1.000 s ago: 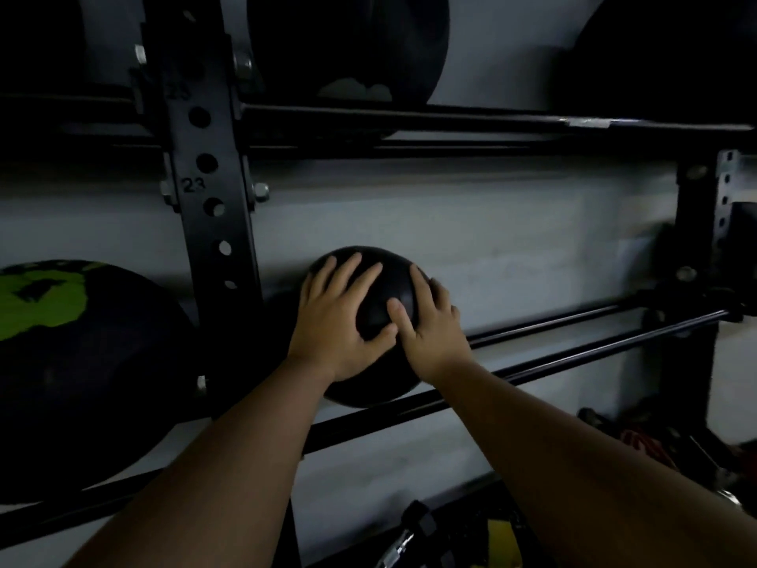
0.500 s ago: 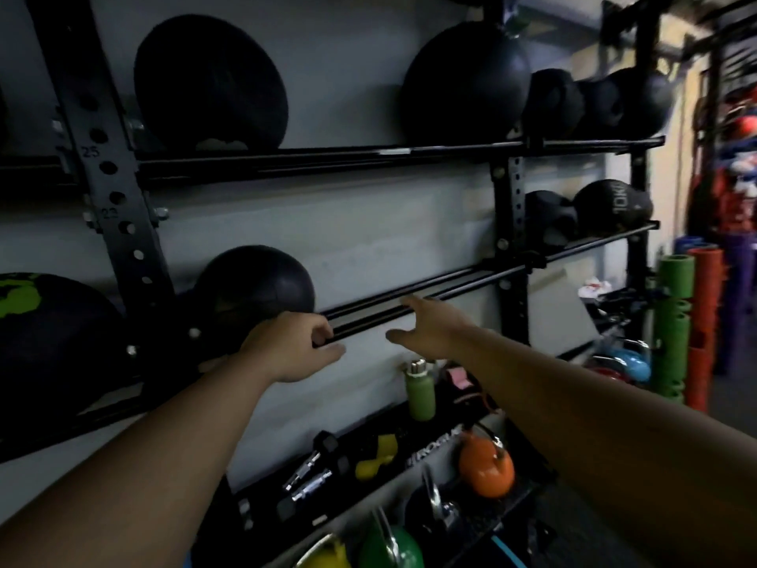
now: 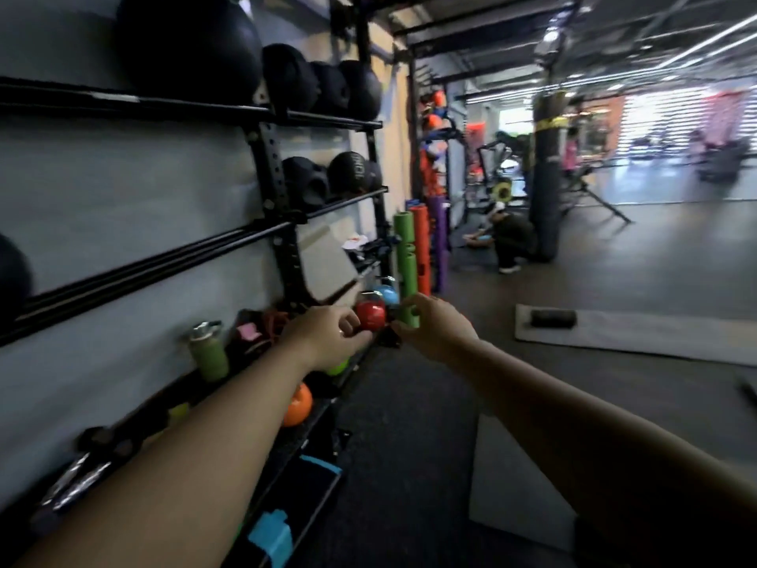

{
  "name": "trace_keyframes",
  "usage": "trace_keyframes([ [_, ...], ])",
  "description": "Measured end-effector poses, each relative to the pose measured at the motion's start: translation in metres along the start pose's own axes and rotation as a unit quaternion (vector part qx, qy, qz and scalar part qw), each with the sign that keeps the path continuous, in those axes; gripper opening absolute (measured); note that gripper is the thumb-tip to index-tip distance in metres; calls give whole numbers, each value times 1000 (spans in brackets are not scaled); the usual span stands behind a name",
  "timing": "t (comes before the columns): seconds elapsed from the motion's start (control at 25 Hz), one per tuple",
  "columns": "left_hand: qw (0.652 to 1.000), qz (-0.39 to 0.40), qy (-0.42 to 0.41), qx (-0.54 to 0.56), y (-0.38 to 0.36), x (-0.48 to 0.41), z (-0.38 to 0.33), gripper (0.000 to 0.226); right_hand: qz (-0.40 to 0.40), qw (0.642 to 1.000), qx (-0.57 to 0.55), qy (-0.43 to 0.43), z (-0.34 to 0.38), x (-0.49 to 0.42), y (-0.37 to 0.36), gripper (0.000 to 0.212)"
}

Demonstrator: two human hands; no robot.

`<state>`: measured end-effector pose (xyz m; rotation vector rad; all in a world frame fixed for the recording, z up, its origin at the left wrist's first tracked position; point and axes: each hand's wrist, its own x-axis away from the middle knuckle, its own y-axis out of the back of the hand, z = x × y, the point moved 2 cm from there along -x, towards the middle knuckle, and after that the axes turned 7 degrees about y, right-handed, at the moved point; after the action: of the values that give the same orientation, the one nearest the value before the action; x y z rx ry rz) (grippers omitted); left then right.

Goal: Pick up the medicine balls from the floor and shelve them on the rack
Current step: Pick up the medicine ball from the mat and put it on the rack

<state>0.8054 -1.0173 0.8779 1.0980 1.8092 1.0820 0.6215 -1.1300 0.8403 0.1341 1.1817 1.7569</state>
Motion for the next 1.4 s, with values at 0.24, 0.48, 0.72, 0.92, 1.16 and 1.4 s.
trace_keyframes([
  [0.24, 980, 125, -140, -65, -112, 58, -83, 50, 31, 976, 65, -204, -105, 178, 20, 58],
  [0.48, 938, 210, -244, -127, -199, 95, -183, 59, 23, 947, 86, -308, -201, 284, 72, 58],
  [0.72, 935, 216, -260, -111, -275, 46, -302, 58, 9, 941, 95, -325, -327, 285, 140, 52],
  [0.92, 935, 249, -222, -120, -347, -1, -372, 61, 28, 940, 91, -329, -430, 265, 181, 57],
  [1.16, 933, 274, -198, -123, -417, -63, -407, 60, 93, 940, 110, -310, -523, 205, 163, 60],
  [1.4, 935, 307, -145, -104, -529, -172, -406, 65, 150, 932, 115, -310, -639, 147, 119, 59],
])
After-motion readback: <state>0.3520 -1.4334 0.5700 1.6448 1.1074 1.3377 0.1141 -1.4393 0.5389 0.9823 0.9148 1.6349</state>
